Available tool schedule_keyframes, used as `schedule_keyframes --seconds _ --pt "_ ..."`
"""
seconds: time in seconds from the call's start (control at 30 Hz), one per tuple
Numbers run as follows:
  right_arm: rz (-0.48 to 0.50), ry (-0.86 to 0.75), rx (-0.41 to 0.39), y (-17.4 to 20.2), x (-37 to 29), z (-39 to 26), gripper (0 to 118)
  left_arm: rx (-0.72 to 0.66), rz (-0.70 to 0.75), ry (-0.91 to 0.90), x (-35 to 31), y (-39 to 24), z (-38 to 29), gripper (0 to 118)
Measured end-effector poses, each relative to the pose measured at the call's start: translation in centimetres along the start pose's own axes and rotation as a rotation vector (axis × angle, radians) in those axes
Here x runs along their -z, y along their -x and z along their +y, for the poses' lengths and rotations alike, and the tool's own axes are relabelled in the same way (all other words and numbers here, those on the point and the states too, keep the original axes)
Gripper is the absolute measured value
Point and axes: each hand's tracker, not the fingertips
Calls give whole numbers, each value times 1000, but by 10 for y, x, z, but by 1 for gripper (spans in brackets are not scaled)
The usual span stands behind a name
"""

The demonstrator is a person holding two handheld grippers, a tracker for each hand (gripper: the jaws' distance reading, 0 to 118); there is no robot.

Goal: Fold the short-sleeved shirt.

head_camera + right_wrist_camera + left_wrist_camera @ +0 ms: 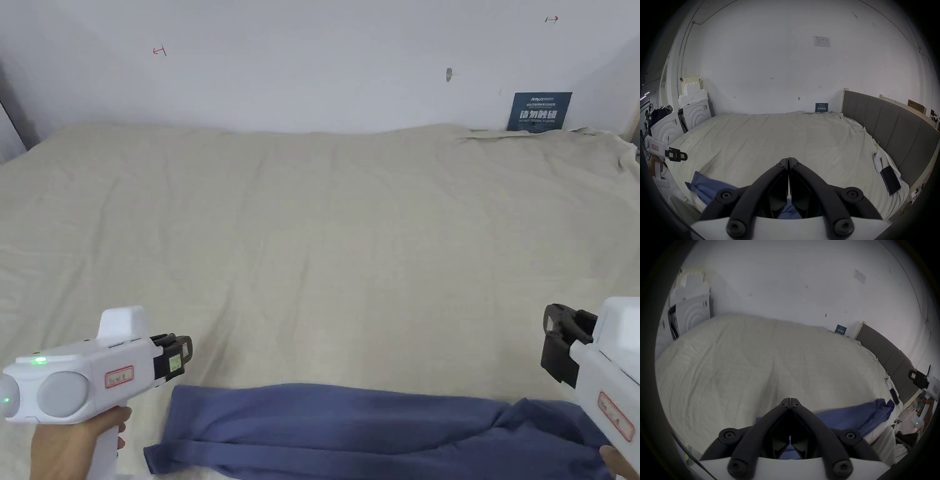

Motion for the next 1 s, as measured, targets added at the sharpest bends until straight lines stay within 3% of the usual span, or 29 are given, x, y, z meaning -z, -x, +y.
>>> schedule_keyframes --seconds 0.13,0.17,0.23,0.3,0.37,0.63,0.87,1.0 --pt "-11 8 -2 -1 -2 3 0 -125 -63 116 18 48 0 1" --pt "-11 12 -1 -3 -1 3 0 -155 -86 138 21 58 0 7" --pt "-15 20 6 -5 -1 5 0 -192 -75 198 30 76 -3 37" --pt "-25 27 9 -7 1 5 0 -186 -59 224 38 81 -7 76" --pt "-38 35 10 -9 1 5 0 -179 -45 247 46 87 -13 84" --pt "-68 87 22 -21 7 -4 0 -163 -76 303 71 80 -42 82" --pt "-71 114 29 -26 9 -10 0 -128 -57 327 78 68 -56 68" --pt "-63 124 35 -27 11 -12 0 -87 -88 316 73 58 -54 32"
